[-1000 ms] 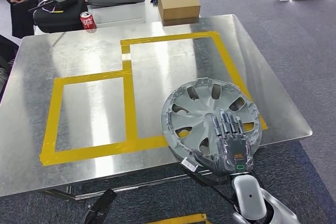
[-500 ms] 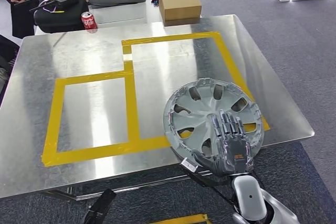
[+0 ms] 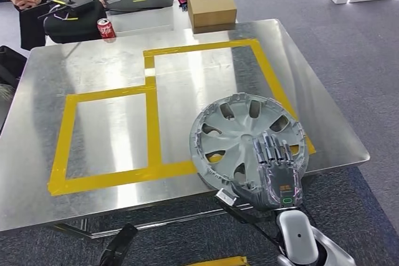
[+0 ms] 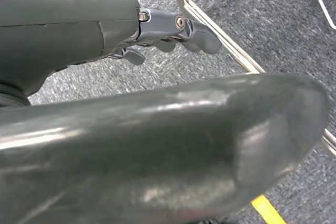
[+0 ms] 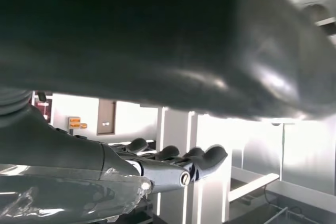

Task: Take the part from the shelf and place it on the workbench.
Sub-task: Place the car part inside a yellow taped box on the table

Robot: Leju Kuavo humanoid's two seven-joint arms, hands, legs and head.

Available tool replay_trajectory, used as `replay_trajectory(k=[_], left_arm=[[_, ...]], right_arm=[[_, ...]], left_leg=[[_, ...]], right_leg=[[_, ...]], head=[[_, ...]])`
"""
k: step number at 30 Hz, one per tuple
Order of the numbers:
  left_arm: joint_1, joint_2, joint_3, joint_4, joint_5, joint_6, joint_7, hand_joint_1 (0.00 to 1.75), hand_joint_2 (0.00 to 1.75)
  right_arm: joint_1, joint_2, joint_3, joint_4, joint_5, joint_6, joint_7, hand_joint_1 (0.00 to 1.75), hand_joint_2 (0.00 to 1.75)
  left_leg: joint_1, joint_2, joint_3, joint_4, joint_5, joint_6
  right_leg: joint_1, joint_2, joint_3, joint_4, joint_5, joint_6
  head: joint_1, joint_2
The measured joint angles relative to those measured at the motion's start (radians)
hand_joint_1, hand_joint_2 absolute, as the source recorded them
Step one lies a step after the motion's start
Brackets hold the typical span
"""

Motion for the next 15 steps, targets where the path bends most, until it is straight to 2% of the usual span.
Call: replay_trajectory(k=[2, 3, 4, 6, 7, 8, 9, 10, 11, 12, 13, 14, 15], left_arm=[[0.0, 0.001, 0.0, 0.0, 0.0, 0.001, 0.0, 0.0, 0.0], [0.0, 0.002, 0.0, 0.0, 0.0, 0.001, 0.0, 0.0, 0.0], [0.0, 0.002, 0.0, 0.0, 0.0, 0.002, 0.0, 0.0, 0.0], [0.0, 0.002, 0.0, 0.0, 0.0, 0.003, 0.0, 0.0, 0.0], [0.0, 0.002, 0.0, 0.001, 0.0, 0.003, 0.0, 0.0, 0.0], [0.0, 0.002, 0.0, 0.001, 0.0, 0.003, 0.0, 0.0, 0.0], [-0.001, 0.002, 0.0, 0.001, 0.0, 0.004, 0.0, 0.0, 0.0], [-0.001, 0.002, 0.0, 0.001, 0.0, 0.004, 0.0, 0.0, 0.0], [-0.003, 0.002, 0.0, 0.001, 0.0, 0.005, 0.0, 0.0, 0.0], [-0.005, 0.002, 0.0, 0.001, 0.0, 0.006, 0.0, 0.0, 0.0], [-0.008, 0.002, 0.0, 0.001, 0.0, 0.007, 0.0, 0.0, 0.0], [-0.01, 0.002, 0.0, 0.001, 0.001, 0.008, -0.001, 0.0, 0.0], [-0.01, 0.002, 0.0, 0.001, 0.001, 0.009, -0.001, 0.0, 0.0]], right_arm=[[-0.001, 0.0, 0.0, -0.001, 0.0, 0.0, 0.0, 0.0, 0.0], [-0.001, 0.0, 0.0, -0.001, 0.0, 0.0, 0.0, 0.0, 0.0], [-0.001, 0.0, 0.0, -0.001, 0.0, 0.0, 0.0, 0.0, 0.0], [-0.001, 0.0, 0.0, -0.001, 0.0, 0.0, 0.0, 0.0, 0.0], [-0.001, 0.0, 0.0, -0.001, 0.0, 0.0, 0.0, 0.0, 0.0], [0.0, 0.0, 0.001, -0.001, 0.0, 0.0, 0.0, 0.0, 0.0], [0.0, 0.0, 0.001, -0.001, 0.0, 0.0, 0.0, 0.0, 0.0], [0.0, 0.0, 0.002, -0.001, 0.0, 0.0, 0.0, 0.0, 0.0], [0.0, 0.0, 0.002, -0.001, 0.0, 0.0, 0.0, 0.0, 0.0], [0.0, 0.0, 0.002, -0.001, 0.0, -0.001, 0.0, 0.0, 0.0], [-0.001, 0.0, 0.001, -0.001, 0.0, -0.001, 0.0, 0.0, 0.0], [-0.001, 0.0, 0.001, -0.002, 0.0, -0.001, 0.0, 0.0, 0.0], [-0.001, 0.0, 0.0, -0.002, 0.0, -0.001, 0.0, 0.0, 0.0]], left_leg=[[0.003, 0.002, -0.006, 0.006, -0.006, -0.013], [0.004, 0.004, -0.014, 0.024, -0.028, -0.019], [0.006, 0.006, -0.028, 0.062, -0.062, -0.023], [0.007, 0.007, -0.066, 0.177, -0.146, -0.03], [0.008, 0.007, -0.079, 0.227, -0.172, -0.032], [0.008, 0.007, -0.078, 0.252, -0.18, -0.033], [0.008, 0.007, -0.062, 0.244, -0.169, -0.033], [0.008, 0.008, -0.029, 0.205, -0.147, -0.032], [0.009, 0.008, 0.016, 0.145, -0.126, -0.031], [0.008, 0.008, 0.061, 0.081, -0.114, -0.028], [0.007, 0.008, 0.093, 0.033, -0.109, -0.025], [0.006, 0.007, 0.11, 0.004, -0.11, -0.02], [0.004, 0.005, 0.112, -0.005, -0.111, -0.014]], right_leg=[[-0.001, -0.001, -0.011, -0.001, 0.008, -0.017], [-0.003, -0.002, -0.016, -0.003, 0.014, -0.026], [-0.004, -0.003, -0.024, -0.005, 0.021, -0.033], [-0.003, -0.005, -0.042, -0.005, 0.035, -0.041], [-0.002, -0.006, -0.053, -0.004, 0.042, -0.041], [-0.002, -0.007, -0.063, -0.004, 0.05, -0.04], [-0.002, -0.007, -0.074, -0.004, 0.058, -0.038], [-0.002, -0.007, -0.084, -0.004, 0.065, -0.034], [-0.002, -0.007, -0.092, -0.003, 0.073, -0.03], [-0.001, -0.007, -0.099, -0.002, 0.08, -0.024], [0.001, -0.007, -0.103, -0.001, 0.088, -0.018], [0.002, -0.008, -0.106, -0.002, 0.095, -0.012], [0.003, -0.008, -0.107, -0.004, 0.103, -0.006]], head=[[-0.001, 0.0], [-0.001, 0.0], [-0.001, 0.0], [-0.001, 0.0], [-0.001, 0.0], [-0.001, 0.0], [-0.002, 0.0], [-0.002, 0.0], [-0.002, 0.0], [-0.002, 0.0], [0.0, 0.0], [0.0, 0.0], [0.001, 0.0]])
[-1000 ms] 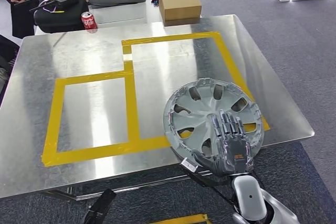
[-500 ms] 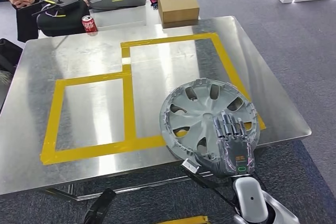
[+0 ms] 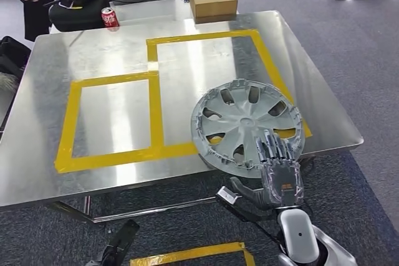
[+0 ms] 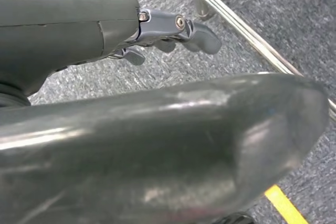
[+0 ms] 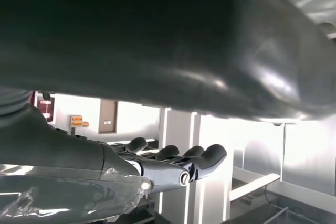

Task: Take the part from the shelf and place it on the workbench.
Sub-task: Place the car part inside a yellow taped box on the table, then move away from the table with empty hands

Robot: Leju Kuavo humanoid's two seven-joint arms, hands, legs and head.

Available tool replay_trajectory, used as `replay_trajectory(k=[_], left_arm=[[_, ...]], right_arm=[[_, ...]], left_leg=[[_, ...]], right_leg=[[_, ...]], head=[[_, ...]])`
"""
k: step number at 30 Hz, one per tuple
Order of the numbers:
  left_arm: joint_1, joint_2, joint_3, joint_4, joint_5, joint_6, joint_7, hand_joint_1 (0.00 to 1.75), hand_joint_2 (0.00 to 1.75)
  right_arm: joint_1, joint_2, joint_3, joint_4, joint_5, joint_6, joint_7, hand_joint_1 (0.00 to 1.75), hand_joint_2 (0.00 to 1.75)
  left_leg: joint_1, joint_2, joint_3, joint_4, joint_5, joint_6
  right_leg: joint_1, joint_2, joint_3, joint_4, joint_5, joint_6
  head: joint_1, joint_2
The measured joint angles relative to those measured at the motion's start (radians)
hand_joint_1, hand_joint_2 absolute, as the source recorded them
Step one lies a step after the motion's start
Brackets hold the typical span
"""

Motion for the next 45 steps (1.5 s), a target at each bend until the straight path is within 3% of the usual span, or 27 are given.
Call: replay_trajectory(k=[2, 3, 5, 7, 8, 9, 11, 13, 15, 17, 19, 21, 22, 23, 25, 27, 29, 30, 32, 34, 37, 38, 39, 40, 42, 44, 45], left_arm=[[0.002, 0.0, 0.0, 0.0, 0.001, 0.001, 0.0, 0.0, 0.0], [0.003, 0.0, 0.0, 0.0, 0.001, 0.002, 0.0, 0.0, 0.0], [0.003, 0.001, 0.001, 0.0, 0.001, 0.003, -0.001, 0.0, 0.0], [0.005, 0.0, 0.001, 0.0, 0.001, 0.003, -0.001, 0.0, 0.0], [0.006, 0.0, 0.001, 0.001, 0.001, 0.003, -0.001, 0.0, 0.0], [0.007, 0.0, 0.001, 0.001, 0.001, 0.003, -0.001, 0.0, 0.0], [0.007, 0.0, 0.001, 0.001, 0.001, 0.003, -0.001, 0.0, 0.0], [0.006, 0.0, 0.001, 0.001, 0.0, 0.003, -0.002, 0.0, 0.0], [0.007, -0.001, 0.001, 0.001, 0.0, 0.003, -0.002, 0.0, 0.0], [0.008, 0.0, 0.001, 0.001, 0.0, 0.003, -0.002, 0.0, 0.0], [0.009, 0.002, 0.001, 0.001, 0.0, 0.003, -0.002, 0.0, 0.0], [0.008, 0.002, 0.001, 0.001, 0.0, 0.003, -0.002, 0.0, 0.0], [0.008, 0.002, 0.001, 0.001, 0.0, 0.003, -0.002, 0.0, 0.0], [0.009, 0.002, 0.001, 0.001, 0.0, 0.003, -0.002, 0.0, 0.0], [0.008, 0.002, 0.001, 0.001, 0.0, 0.003, -0.002, 0.0, 0.0], [0.005, 0.001, 0.001, 0.001, 0.0, 0.003, -0.002, 0.0, 0.0], [0.0, 0.001, 0.001, 0.001, 0.0, 0.004, -0.002, 0.0, 0.0], [-0.002, 0.001, 0.001, 0.001, 0.0, 0.005, -0.002, 0.0, 0.0], [0.001, 0.0, 0.001, 0.001, 0.0, 0.005, -0.002, 0.0, 0.0], [0.004, 0.0, 0.001, 0.002, 0.0, 0.006, -0.002, 0.0, 0.0], [0.004, 0.0, 0.001, 0.002, 0.0, 0.006, -0.002, 0.0, 0.0], [0.006, 0.0, 0.001, 0.002, 0.0, 0.006, -0.002, 0.0, 0.0], [0.007, 0.0, 0.001, 0.002, 0.001, 0.006, -0.002, 0.0, 0.0], [0.007, 0.0, 0.001, 0.002, 0.001, 0.006, -0.002, 0.0, 0.0], [0.008, 0.0, 0.001, 0.002, 0.001, 0.006, -0.002, 0.0, 0.0], [0.008, 0.0, 0.001, 0.002, 0.002, 0.007, -0.002, 0.0, 0.0], [0.008, 0.0, 0.001, 0.002, 0.002, 0.007, -0.003, 0.0, 0.0]], right_arm=[[0.001, 0.001, 0.001, -0.001, 0.0, 0.0, 0.0, 0.0, 0.0], [0.002, 0.001, 0.001, -0.001, 0.0, 0.0, 0.0, 0.0, 0.0], [0.002, 0.002, 0.002, -0.001, 0.0, 0.0, 0.0, 0.0, 0.0], [0.003, 0.002, 0.003, -0.001, 0.0, 0.0, 0.0, 0.0, 0.0], [0.003, 0.002, 0.004, -0.001, 0.0, 0.0, 0.0, 0.0, 0.0], [0.003, 0.002, 0.005, -0.001, 0.0, -0.001, 0.0, 0.0, 0.0], [0.002, 0.002, 0.007, -0.001, 0.0, -0.001, 0.0, 0.0, 0.0], [-0.001, 0.002, 0.007, -0.002, 0.0, -0.002, 0.0, 0.0, 0.0], [-0.003, 0.003, 0.007, -0.002, 0.0, -0.003, 0.0, 0.0, 0.0], [-0.002, 0.003, 0.007, -0.002, 0.0, -0.004, 0.0, 0.0, 0.0], [-0.004, 0.004, 0.007, -0.002, 0.0, -0.004, 0.0, 0.0, 0.0], [-0.004, 0.005, 0.007, -0.002, 0.0, -0.005, 0.0, 0.0, 0.0], [-0.003, 0.005, 0.008, -0.002, 0.0, -0.005, 0.0, 0.0, 0.0], [-0.002, 0.006, 0.008, -0.002, 0.0, -0.005, 0.0, 0.0, 0.0], [0.0, 0.006, 0.008, -0.002, 0.0, -0.005, 0.0, 0.0, 0.0], [0.0, 0.007, 0.008, -0.002, 0.0, -0.006, 0.0, 0.0, 0.0], [0.0, 0.007, 0.008, -0.002, 0.0, -0.006, 0.0, 0.0, 0.0], [0.0, 0.007, 0.008, -0.002, 0.0, -0.007, 0.0, 0.0, 0.0], [0.001, 0.007, 0.008, -0.002, 0.0, -0.007, 0.0, 0.0, 0.0], [0.004, 0.008, 0.009, -0.002, 0.0, -0.008, 0.0, 0.0, 0.0], [0.005, 0.008, 0.01, -0.002, 0.0, -0.008, 0.0, 0.0, 0.0], [0.006, 0.009, 0.011, -0.002, 0.0, -0.008, 0.0, 0.0, 0.0], [0.007, 0.009, 0.012, -0.002, 0.0, -0.008, 0.0, 0.0, 0.0], [0.008, 0.009, 0.012, -0.002, 0.0, -0.008, 0.0, 0.0, 0.0], [0.007, 0.009, 0.015, -0.002, 0.0, -0.008, 0.0, 0.0, 0.0], [0.007, 0.009, 0.017, -0.004, 0.0, -0.008, 0.0, 0.0, 0.0], [0.007, 0.009, 0.017, -0.005, 0.0, -0.009, 0.0, 0.0, 0.0]], left_leg=[[-0.001, 0.001, -0.013, 0.001, 0.012, 0.018], [-0.001, 0.003, -0.02, 0.0, 0.02, 0.028], [-0.001, 0.004, -0.039, -0.001, 0.04, 0.043], [-0.005, 0.004, -0.062, 0.0, 0.058, 0.048], [-0.007, 0.004, -0.074, 0.001, 0.068, 0.049], [-0.009, 0.005, -0.086, 0.002, 0.077, 0.049], [-0.013, 0.004, -0.106, 0.002, 0.094, 0.047], [-0.017, 0.003, -0.118, 0.003, 0.109, 0.041], [-0.016, 0.003, -0.124, 0.002, 0.124, 0.03], [-0.014, 0.003, -0.13, 0.002, 0.133, 0.017], [-0.012, 0.003, -0.151, 0.041, 0.084, 0.004], [-0.007, 0.004, -0.189, 0.157, -0.017, -0.007], [-0.005, 0.004, -0.205, 0.223, -0.054, -0.011], [-0.003, 0.004, -0.211, 0.271, -0.07, -0.015], [0.0, 0.004, -0.178, 0.274, -0.038, -0.018], [0.002, 0.004, -0.079, 0.158, 0.003, -0.018], [0.002, 0.003, 0.016, 0.024, -0.007, -0.008], [0.0, 0.002, 0.036, -0.009, -0.016, 0.0], [-0.002, 0.004, 0.027, -0.019, -0.01, 0.019], [-0.002, 0.007, 0.01, -0.019, 0.011, 0.037], [-0.003, 0.009, -0.027, -0.019, 0.044, 0.049], [-0.004, 0.009, -0.041, -0.018, 0.056, 0.049], [-0.006, 0.009, -0.055, -0.018, 0.067, 0.048], [-0.006, 0.009, -0.069, -0.017, 0.077, 0.046], [-0.007, 0.009, -0.09, -0.016, 0.095, 0.041], [-0.009, 0.009, -0.103, -0.016, 0.112, 0.031], [-0.009, 0.009, -0.107, -0.016, 0.121, 0.026]], right_leg=[[-0.003, 0.0, -0.005, -0.003, 0.007, 0.011], [-0.004, 0.0, -0.014, 0.01, -0.01, 0.015], [-0.003, 0.0, -0.05, 0.106, -0.095, 0.019], [0.0, 0.0, -0.086, 0.244, -0.176, 0.02], [0.002, 0.0, -0.087, 0.283, -0.187, 0.018], [0.004, 0.0, -0.071, 0.285, -0.177, 0.015], [0.009, 0.001, 0.021, 0.182, -0.136, 0.003], [0.016, 0.001, 0.124, 0.043, -0.128, -0.008], [0.022, 0.002, 0.155, -0.013, -0.136, -0.016], [0.022, 0.001, 0.139, -0.017, -0.12, -0.028], [0.017, -0.002, 0.121, -0.022, -0.097, -0.042], [0.014, -0.004, 0.094, -0.023, -0.072, -0.048], [0.013, -0.004, 0.077, -0.023, -0.06, -0.048], [0.013, -0.004, 0.06, -0.022, -0.047, -0.047], [0.011, -0.005, 0.029, -0.021, -0.023, -0.043], [0.01, -0.004, 0.001, -0.019, 0.0, -0.034], [0.011, -0.004, -0.016, -0.014, 0.02, -0.022], [0.012, -0.004, -0.02, -0.014, 0.031, -0.016], [0.009, -0.004, -0.025, -0.019, 0.047, -0.004], [0.006, -0.004, -0.043, 0.011, 0.006, 0.006], [0.006, -0.003, -0.093, 0.193, -0.135, 0.013], [0.006, -0.003, -0.101, 0.251, -0.156, 0.014], [0.006, -0.003, -0.094, 0.281, -0.155, 0.014], [0.006, -0.003, -0.069, 0.274, -0.137, 0.012], [0.007, -0.002, 0.033, 0.158, -0.102, 0.006], [0.01, 0.0, 0.131, 0.018, -0.111, -0.001], [0.013, 0.002, 0.153, -0.018, -0.121, -0.005]], head=[[0.0, 0.0], [0.0, 0.0], [0.002, 0.0], [0.002, 0.0], [0.003, 0.0], [0.002, 0.0], [0.002, 0.0], [0.002, 0.0], [0.004, 0.0], [0.007, 0.0], [0.005, 0.0], [0.002, 0.0], [0.002, 0.0], [0.002, 0.0], [0.002, 0.0], [0.002, 0.0], [0.002, 0.0], [0.002, 0.0], [0.003, 0.0], [0.004, 0.0], [0.006, 0.0], [0.006, 0.0], [0.006, 0.0], [0.006, 0.0], [0.006, 0.0], [0.005, 0.0], [0.005, 0.0]])
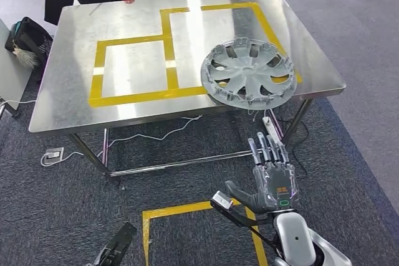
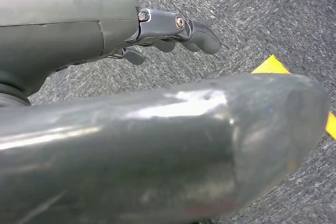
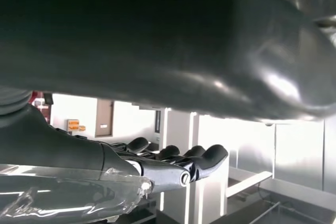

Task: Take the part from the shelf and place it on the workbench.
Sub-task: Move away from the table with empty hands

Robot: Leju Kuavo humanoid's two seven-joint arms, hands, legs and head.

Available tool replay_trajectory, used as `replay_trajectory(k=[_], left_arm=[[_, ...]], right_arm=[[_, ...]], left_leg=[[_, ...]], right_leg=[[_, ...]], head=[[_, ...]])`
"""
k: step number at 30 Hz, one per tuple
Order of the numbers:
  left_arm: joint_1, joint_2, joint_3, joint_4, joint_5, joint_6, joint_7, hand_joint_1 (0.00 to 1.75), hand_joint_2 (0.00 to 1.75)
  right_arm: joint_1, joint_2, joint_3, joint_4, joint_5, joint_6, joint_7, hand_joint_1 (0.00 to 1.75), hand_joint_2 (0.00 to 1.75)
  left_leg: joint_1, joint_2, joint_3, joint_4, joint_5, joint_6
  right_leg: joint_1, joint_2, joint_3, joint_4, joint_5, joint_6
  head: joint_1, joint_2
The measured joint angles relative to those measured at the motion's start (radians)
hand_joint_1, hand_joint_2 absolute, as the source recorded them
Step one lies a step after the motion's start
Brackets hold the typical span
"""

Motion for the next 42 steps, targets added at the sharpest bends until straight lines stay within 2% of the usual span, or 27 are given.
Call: replay_trajectory(k=[2, 3, 5, 7, 8, 9, 10, 12, 14, 15, 17, 19, 20, 22, 23, 24, 25, 26, 28, 30, 33, 34, 36, 38, 39, 40, 42], left_arm=[[0.002, 0.001, 0.0, 0.0, 0.001, 0.0, -0.001, 0.0, 0.0], [0.003, 0.002, 0.0, 0.0, 0.001, 0.0, -0.001, 0.0, 0.0], [0.004, 0.003, 0.0, 0.0, 0.002, 0.0, -0.001, 0.0, 0.0], [0.004, 0.002, 0.0, 0.0, 0.002, 0.0, -0.002, 0.0, 0.0], [0.004, 0.002, 0.0, 0.0, 0.003, 0.0, -0.002, 0.0, 0.0], [0.004, 0.002, 0.0, 0.0, 0.004, 0.0, -0.002, 0.0, 0.0], [0.004, 0.002, 0.0, 0.0, 0.005, 0.0, -0.003, 0.0, 0.0], [0.003, 0.003, 0.0, 0.0, 0.006, 0.0, -0.003, 0.0, 0.0], [0.001, 0.003, 0.0, 0.0, 0.006, 0.0, -0.004, 0.0, 0.0], [0.0, 0.002, 0.0, 0.0, 0.006, 0.0, -0.005, 0.0, 0.0], [0.002, 0.002, 0.0, 0.0, 0.006, 0.0, -0.005, 0.0, 0.0], [0.005, 0.001, 0.0, 0.0, 0.006, 0.0, -0.006, 0.0, 0.0], [0.005, 0.001, 0.0, 0.0, 0.007, 0.001, -0.006, 0.0, 0.0], [0.004, 0.001, 0.001, 0.0, 0.007, 0.001, -0.006, 0.0, 0.0], [0.005, 0.001, 0.001, 0.0, 0.007, 0.001, -0.006, 0.0, 0.0], [0.005, 0.001, 0.001, 0.0, 0.007, 0.001, -0.006, 0.0, 0.0], [0.005, 0.001, 0.001, 0.0, 0.007, 0.001, -0.006, 0.0, 0.0], [0.005, 0.001, 0.001, 0.0, 0.007, 0.001, -0.006, 0.0, 0.0], [0.005, 0.001, 0.001, 0.0, 0.008, 0.001, -0.007, 0.0, 0.0], [0.004, 0.001, 0.001, 0.0, 0.01, 0.002, -0.011, 0.0, 0.0], [0.006, 0.001, 0.001, 0.0, 0.013, 0.005, -0.015, 0.0, 0.0], [0.007, 0.001, 0.001, 0.0, 0.013, 0.006, -0.016, 0.0, 0.0], [0.008, 0.001, 0.001, 0.0, 0.013, 0.009, -0.017, 0.0, 0.0], [0.01, 0.0, 0.001, 0.0, 0.013, 0.011, -0.017, 0.0, 0.0], [0.011, 0.0, 0.001, 0.0, 0.013, 0.012, -0.018, 0.0, 0.0], [0.012, 0.0, 0.001, 0.0, 0.013, 0.012, -0.018, 0.0, 0.0], [0.013, 0.0, 0.001, 0.0, 0.015, 0.014, -0.019, 0.0, 0.0]], right_arm=[[0.001, 0.0, 0.002, -0.002, 0.0, -0.001, 0.0, 0.0, 0.0], [0.002, 0.0, 0.004, -0.002, 0.0, -0.001, 0.0, 0.0, 0.0], [0.002, 0.001, 0.006, -0.002, 0.0, -0.001, 0.0, 0.0, 0.0], [0.004, 0.001, 0.006, -0.002, 0.0, -0.001, 0.0, 0.0, 0.0], [0.005, 0.001, 0.007, -0.002, 0.0, -0.001, 0.0, 0.0, 0.0], [0.007, 0.002, 0.008, -0.002, 0.0, -0.001, 0.0, 0.0, 0.0], [0.01, 0.002, 0.008, -0.002, 0.0, -0.001, 0.0, 0.0, 0.0], [0.012, 0.002, 0.009, -0.002, 0.0, -0.001, 0.0, 0.0, 0.0], [0.012, 0.002, 0.008, -0.003, 0.0, -0.002, 0.0, 0.0, 0.0], [0.012, 0.002, 0.008, -0.004, 0.0, -0.002, 0.0, 0.0, 0.0], [0.013, 0.002, 0.009, -0.005, 0.0, -0.002, 0.0, 0.0, 0.0], [0.014, 0.003, 0.01, -0.005, 0.0, -0.002, 0.0, 0.0, 0.0], [0.015, 0.003, 0.01, -0.005, 0.0, -0.002, 0.0, 0.0, 0.0], [0.016, 0.003, 0.011, -0.005, 0.0, -0.002, 0.0, 0.0, 0.0], [0.017, 0.003, 0.012, -0.005, 0.0, -0.002, 0.0, 0.0, 0.0], [0.017, 0.003, 0.013, -0.005, 0.0, -0.002, 0.0, 0.0, 0.0], [0.018, 0.003, 0.014, -0.005, 0.0, -0.002, 0.0, 0.0, 0.0], [0.018, 0.003, 0.015, -0.005, 0.0, -0.002, 0.0, 0.0, 0.0], [0.016, 0.003, 0.015, -0.005, 0.0, -0.002, 0.0, 0.0, 0.0], [0.013, 0.003, 0.015, -0.007, 0.0, -0.001, 0.0, 0.0, 0.0], [0.013, 0.003, 0.016, -0.01, 0.0, 0.002, 0.0, 0.0, 0.0], [0.014, 0.002, 0.016, -0.012, 0.0, 0.005, 0.0, 0.0, 0.0], [0.013, -0.001, 0.017, -0.016, 0.0, 0.013, 0.0, 0.0, 0.0], [0.014, -0.007, 0.018, -0.019, 0.0, 0.02, 0.0, 0.0, 0.0], [0.014, -0.01, 0.02, -0.02, 0.0, 0.024, 0.0, 0.0, 0.0], [0.014, -0.014, 0.021, -0.022, 0.0, 0.029, 0.0, 0.0, 0.0], [0.014, -0.023, 0.025, -0.027, 0.0, 0.038, 0.0, 0.0, 0.0]], left_leg=[[0.001, -0.001, -0.009, -0.001, 0.015, -0.011], [0.002, -0.001, -0.016, 0.004, 0.008, -0.017], [0.004, 0.0, -0.043, 0.063, -0.057, -0.028], [0.006, 0.0, -0.082, 0.192, -0.153, -0.036], [0.006, 0.0, -0.095, 0.252, -0.179, -0.038], [0.006, 0.0, -0.097, 0.289, -0.183, -0.039], [0.006, 0.0, -0.082, 0.291, -0.165, -0.039], [0.006, 0.0, -0.002, 0.193, -0.111, -0.035], [0.004, -0.001, 0.091, 0.052, -0.097, -0.027], [0.003, -0.001, 0.116, 0.008, -0.102, -0.022], [0.001, -0.001, 0.12, -0.017, -0.104, -0.008], [0.003, 0.002, 0.108, -0.018, -0.089, 0.009], [0.004, 0.004, 0.102, -0.019, -0.081, 0.017], [0.004, 0.005, 0.087, -0.018, -0.066, 0.025], [0.003, 0.005, 0.078, -0.017, -0.059, 0.026], [0.002, 0.005, 0.068, -0.015, -0.053, 0.026], [0.002, 0.005, 0.058, -0.012, -0.047, 0.025], [0.002, 0.005, 0.048, -0.009, -0.041, 0.024], [0.001, 0.005, 0.032, -0.002, -0.032, 0.018], [-0.001, 0.004, 0.021, 0.002, -0.024, 0.007], [0.0, 0.004, 0.01, 0.005, -0.014, -0.011], [0.001, 0.004, 0.002, 0.016, -0.028, -0.017], [0.004, 0.004, -0.033, 0.097, -0.097, -0.028], [0.006, 0.004, -0.083, 0.232, -0.173, -0.035], [0.007, 0.004, -0.097, 0.279, -0.189, -0.037], [0.007, 0.004, -0.093, 0.291, -0.184, -0.038], [0.008, 0.006, -0.029, 0.205, -0.136, -0.036]], right_leg=[[0.002, 0.001, -0.007, -0.01, 0.008, -0.012], [0.0, 0.0, -0.015, -0.011, 0.015, -0.02], [-0.004, -0.002, -0.037, -0.013, 0.035, -0.035], [-0.003, -0.004, -0.061, -0.012, 0.055, -0.041], [-0.002, -0.004, -0.075, -0.012, 0.065, -0.04], [-0.002, -0.005, -0.088, -0.011, 0.075, -0.039], [-0.002, -0.005, -0.101, -0.01, 0.085, -0.038], [-0.002, -0.005, -0.123, -0.007, 0.102, -0.033], [0.0, -0.005, -0.138, -0.005, 0.118, -0.024], [0.001, -0.006, -0.142, -0.006, 0.127, -0.018], [0.001, -0.006, -0.148, -0.012, 0.145, -0.007], [-0.001, -0.005, -0.162, 0.005, 0.122, 0.004], [-0.001, -0.004, -0.176, 0.042, 0.087, 0.009], [-0.002, -0.004, -0.215, 0.177, -0.006, 0.015], [-0.002, -0.004, -0.231, 0.245, -0.038, 0.016], [-0.002, -0.004, -0.234, 0.288, -0.051, 0.017], [-0.002, -0.004, -0.219, 0.292, -0.043, 0.017], [-0.002, -0.004, -0.185, 0.257, -0.021, 0.015], [-0.001, -0.003, -0.08, 0.117, 0.014, 0.009], [0.001, -0.001, -0.014, 0.013, 0.011, 0.001], [0.004, 0.0, -0.017, -0.01, 0.014, -0.017], [0.002, 0.0, -0.023, -0.011, 0.02, -0.025], [-0.001, -0.002, -0.037, -0.013, 0.036, -0.039], [-0.002, -0.004, -0.055, -0.012, 0.049, -0.043], [-0.002, -0.004, -0.064, -0.011, 0.054, -0.042], [-0.002, -0.004, -0.072, -0.009, 0.06, -0.041], [-0.002, -0.005, -0.084, -0.007, 0.068, -0.035]], head=[[0.001, 0.0], [0.001, 0.0], [-0.004, 0.0], [-0.008, 0.0], [-0.008, 0.0], [-0.008, 0.0], [-0.008, 0.0], [-0.009, 0.0], [-0.008, 0.0], [-0.008, 0.0], [-0.007, 0.0], [-0.005, 0.0], [-0.003, 0.0], [0.0, 0.0], [0.001, 0.0], [0.001, 0.0], [0.001, 0.0], [0.0, 0.0], [0.001, 0.0], [0.0, 0.0], [-0.001, 0.0], [-0.002, 0.0], [-0.004, 0.0], [-0.004, 0.0], [-0.004, 0.0], [-0.005, 0.0], [-0.005, 0.0]])
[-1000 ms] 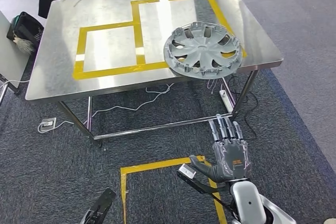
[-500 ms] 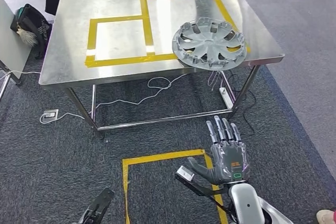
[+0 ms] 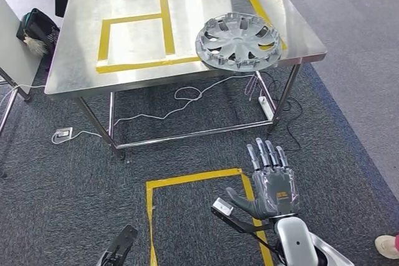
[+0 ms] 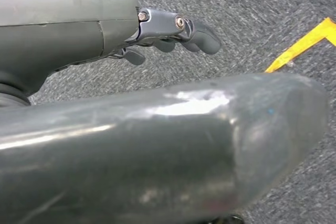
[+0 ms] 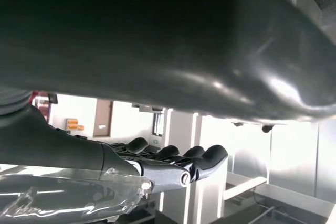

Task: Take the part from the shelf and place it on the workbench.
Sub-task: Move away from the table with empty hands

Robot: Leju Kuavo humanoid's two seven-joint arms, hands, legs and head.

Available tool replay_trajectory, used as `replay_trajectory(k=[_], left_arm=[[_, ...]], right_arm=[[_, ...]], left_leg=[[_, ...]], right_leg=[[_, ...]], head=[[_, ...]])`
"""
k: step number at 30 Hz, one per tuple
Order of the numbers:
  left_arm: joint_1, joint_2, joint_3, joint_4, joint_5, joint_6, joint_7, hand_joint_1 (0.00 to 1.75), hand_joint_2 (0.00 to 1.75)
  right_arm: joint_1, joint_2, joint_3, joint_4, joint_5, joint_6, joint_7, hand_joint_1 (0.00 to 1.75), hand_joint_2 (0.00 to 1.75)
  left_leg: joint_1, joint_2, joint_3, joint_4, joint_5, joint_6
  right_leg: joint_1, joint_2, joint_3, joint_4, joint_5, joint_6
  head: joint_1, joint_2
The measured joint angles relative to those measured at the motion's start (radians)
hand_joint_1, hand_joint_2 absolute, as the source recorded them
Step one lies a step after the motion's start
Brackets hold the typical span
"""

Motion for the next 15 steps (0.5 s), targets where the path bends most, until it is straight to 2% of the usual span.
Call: replay_trajectory(k=[2, 3, 4, 6, 7, 8, 9, 10, 11, 12, 13, 14, 15], left_arm=[[-0.001, 0.0, 0.0, 0.0, 0.001, 0.001, -0.002, 0.0, 0.0], [-0.001, 0.0, 0.0, 0.0, 0.002, 0.002, -0.003, 0.0, 0.0], [-0.001, 0.0, 0.0, 0.0, 0.002, 0.002, -0.003, 0.0, 0.0], [-0.001, -0.001, 0.0, 0.0, 0.002, 0.002, -0.003, 0.0, 0.0], [-0.003, -0.001, 0.0, 0.0, 0.002, 0.002, -0.004, 0.0, 0.0], [-0.003, -0.002, 0.0, 0.0, 0.003, 0.002, -0.006, 0.0, 0.0], [-0.004, -0.003, 0.001, 0.0, 0.003, 0.003, -0.007, 0.0, 0.0], [-0.004, -0.004, 0.001, 0.0, 0.004, 0.003, -0.009, 0.0, 0.0], [-0.002, -0.005, 0.002, 0.0, 0.004, 0.003, -0.01, 0.0, 0.0], [-0.001, -0.005, 0.002, 0.0, 0.005, 0.003, -0.01, 0.0, 0.0], [0.001, -0.005, 0.002, 0.0, 0.005, 0.003, -0.01, 0.0, 0.0], [0.004, -0.005, 0.002, 0.0, 0.005, 0.003, -0.01, 0.0, 0.0], [0.005, -0.005, 0.002, 0.0, 0.005, 0.003, -0.01, 0.0, 0.0]], right_arm=[[-0.001, -0.008, 0.002, -0.006, 0.0, 0.006, 0.0, 0.0, 0.0], [-0.002, -0.01, 0.003, -0.007, 0.0, 0.007, 0.0, 0.0, 0.0], [-0.002, -0.011, 0.003, -0.008, 0.0, 0.007, 0.0, 0.0, 0.0], [-0.002, -0.012, 0.003, -0.009, 0.0, 0.008, 0.0, 0.0, 0.0], [-0.003, -0.017, 0.004, -0.012, 0.0, 0.011, 0.0, 0.0, 0.0], [-0.005, -0.026, 0.006, -0.018, 0.0, 0.016, 0.0, 0.0, 0.0], [-0.008, -0.036, 0.007, -0.023, 0.0, 0.02, 0.0, 0.0, 0.0], [-0.012, -0.047, 0.009, -0.028, 0.0, 0.025, 0.0, 0.0, 0.0], [-0.015, -0.053, 0.01, -0.031, 0.0, 0.027, 0.0, 0.0, 0.0], [-0.016, -0.056, 0.012, -0.031, 0.0, 0.028, 0.0, 0.0, 0.0], [-0.017, -0.057, 0.013, -0.031, 0.0, 0.029, 0.0, 0.0, 0.0], [-0.017, -0.058, 0.014, -0.031, 0.0, 0.029, 0.0, 0.0, 0.0], [-0.017, -0.059, 0.015, -0.031, 0.0, 0.03, 0.0, 0.0, 0.0]], left_leg=[[0.0, 0.013, 0.082, -0.124, 0.041, 0.002], [0.0, 0.019, 0.105, -0.158, 0.049, 0.002], [0.0, 0.024, 0.113, -0.17, 0.05, 0.002], [-0.001, 0.027, 0.117, -0.176, 0.049, 0.002], [-0.003, 0.025, 0.116, -0.182, 0.049, 0.009], [-0.003, 0.018, 0.113, -0.19, 0.054, 0.022], [-0.004, 0.009, 0.107, -0.197, 0.06, 0.038], [-0.004, -0.004, 0.098, -0.2, 0.069, 0.054], [-0.004, -0.014, 0.09, -0.201, 0.078, 0.064], [-0.005, -0.022, 0.083, -0.201, 0.083, 0.066], [-0.006, -0.029, 0.077, -0.2, 0.089, 0.066], [-0.008, -0.038, 0.071, -0.2, 0.094, 0.066], [-0.009, -0.047, 0.066, -0.199, 0.098, 0.065]], right_leg=[[0.001, -0.004, -0.005, 0.003, 0.005, 0.006], [0.002, -0.005, -0.005, 0.004, 0.006, 0.008], [0.003, -0.006, -0.005, 0.004, 0.006, 0.009], [0.004, -0.006, -0.006, 0.005, 0.006, 0.009], [0.005, -0.009, -0.008, 0.006, 0.009, 0.013], [0.005, -0.012, -0.015, 0.015, 0.003, 0.022], [0.005, -0.013, -0.03, 0.043, -0.015, 0.032], [0.004, -0.012, -0.052, 0.092, -0.043, 0.042], [0.003, -0.008, -0.082, 0.161, -0.083, 0.048], [0.004, -0.005, -0.11, 0.234, -0.119, 0.049], [0.004, -0.002, -0.129, 0.287, -0.14, 0.049], [0.004, -0.001, -0.132, 0.307, -0.143, 0.047], [0.005, 0.001, -0.113, 0.283, -0.128, 0.043]], head=[[0.0, 0.0], [0.0, 0.0], [0.0, 0.0], [-0.001, 0.0], [-0.001, 0.0], [0.001, 0.0], [0.003, 0.0], [0.004, 0.0], [0.007, 0.0], [0.007, 0.0], [0.008, 0.0], [0.008, 0.0], [0.008, 0.0]])
